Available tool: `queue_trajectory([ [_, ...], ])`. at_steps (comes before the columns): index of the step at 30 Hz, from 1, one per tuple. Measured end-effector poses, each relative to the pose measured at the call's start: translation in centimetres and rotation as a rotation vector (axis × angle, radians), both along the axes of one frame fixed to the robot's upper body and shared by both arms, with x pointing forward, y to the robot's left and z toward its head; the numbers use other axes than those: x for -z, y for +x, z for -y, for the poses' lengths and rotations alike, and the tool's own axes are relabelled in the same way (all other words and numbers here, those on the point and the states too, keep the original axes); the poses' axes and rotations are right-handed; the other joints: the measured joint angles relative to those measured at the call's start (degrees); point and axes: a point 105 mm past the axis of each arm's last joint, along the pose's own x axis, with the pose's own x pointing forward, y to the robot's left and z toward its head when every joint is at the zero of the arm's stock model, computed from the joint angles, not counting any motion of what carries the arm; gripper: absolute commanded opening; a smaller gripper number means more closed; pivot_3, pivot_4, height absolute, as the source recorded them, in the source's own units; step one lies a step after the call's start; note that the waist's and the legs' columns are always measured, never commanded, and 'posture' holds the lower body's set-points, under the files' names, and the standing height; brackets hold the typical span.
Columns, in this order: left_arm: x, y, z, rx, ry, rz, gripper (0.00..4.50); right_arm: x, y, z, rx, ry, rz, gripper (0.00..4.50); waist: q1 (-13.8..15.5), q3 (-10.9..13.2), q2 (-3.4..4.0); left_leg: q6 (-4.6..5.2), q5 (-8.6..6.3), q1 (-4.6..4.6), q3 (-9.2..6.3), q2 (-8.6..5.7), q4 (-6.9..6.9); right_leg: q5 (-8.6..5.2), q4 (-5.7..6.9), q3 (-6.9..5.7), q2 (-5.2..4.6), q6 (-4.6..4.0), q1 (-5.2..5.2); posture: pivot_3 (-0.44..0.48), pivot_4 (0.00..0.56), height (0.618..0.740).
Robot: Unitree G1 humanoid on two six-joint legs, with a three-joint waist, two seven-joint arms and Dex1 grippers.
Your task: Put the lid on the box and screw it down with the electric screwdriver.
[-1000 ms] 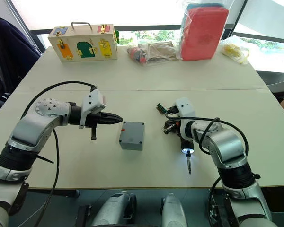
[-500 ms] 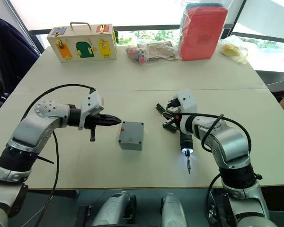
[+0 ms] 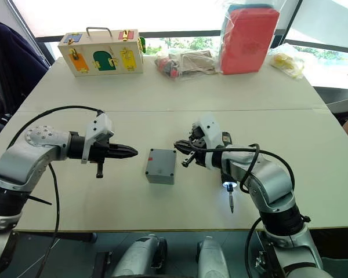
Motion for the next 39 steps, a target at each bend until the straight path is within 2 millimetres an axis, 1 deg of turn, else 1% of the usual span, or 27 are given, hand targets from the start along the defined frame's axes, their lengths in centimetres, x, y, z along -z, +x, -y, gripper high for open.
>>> queue_trajectory([
  [7, 0.1, 0.0, 0.0, -0.011, -0.001, -0.006, 0.00, 0.5, -0.3, -0.4, -0.027, -0.021, -0.004, 0.03, 0.07, 0.00, 0.00, 0.00, 0.00, 0.00, 0.00, 0.00, 0.00, 0.00, 0.00, 0.00, 0.00, 0.00, 0.00, 0.000, 0.150, 0.740],
  [12, 0.1, 0.1, 0.1, -0.016, -0.005, -0.005, 0.00, 1.0, -0.4, -0.3, -0.022, -0.025, -0.018, 0.03, 0.14, 0.00, 0.00, 0.00, 0.00, 0.00, 0.00, 0.00, 0.00, 0.00, 0.00, 0.00, 0.00, 0.00, 0.00, 0.000, 0.150, 0.740],
  [23, 0.0, 0.2, 0.3, -0.015, -0.008, 0.000, 0.00, 1.0, -0.3, 0.0, -0.007, -0.025, -0.012, 0.03, 0.15, 0.00, 0.00, -0.01, 0.00, 0.01, 0.00, 0.00, 0.00, 0.00, 0.00, 0.00, 0.00, 0.00, 0.01, 0.000, 0.150, 0.740],
  [32, 0.0, 0.2, 0.4, -0.015, -0.008, 0.003, 0.00, 1.5, 0.1, 0.3, 0.014, -0.030, -0.024, 0.03, 0.18, 0.00, 0.00, -0.01, 0.01, 0.01, 0.00, 0.00, 0.00, 0.00, 0.00, 0.00, 0.00, 0.00, 0.01, 0.000, 0.150, 0.740],
  [39, 0.1, 0.2, 0.6, -0.013, -0.015, 0.004, 0.00, 1.7, -0.1, 0.1, 0.002, -0.034, -0.030, 0.03, 0.24, 0.00, 0.00, -0.01, 0.01, 0.01, 0.00, 0.00, 0.00, 0.00, 0.00, 0.00, 0.00, 0.00, 0.00, 0.000, 0.150, 0.740],
])
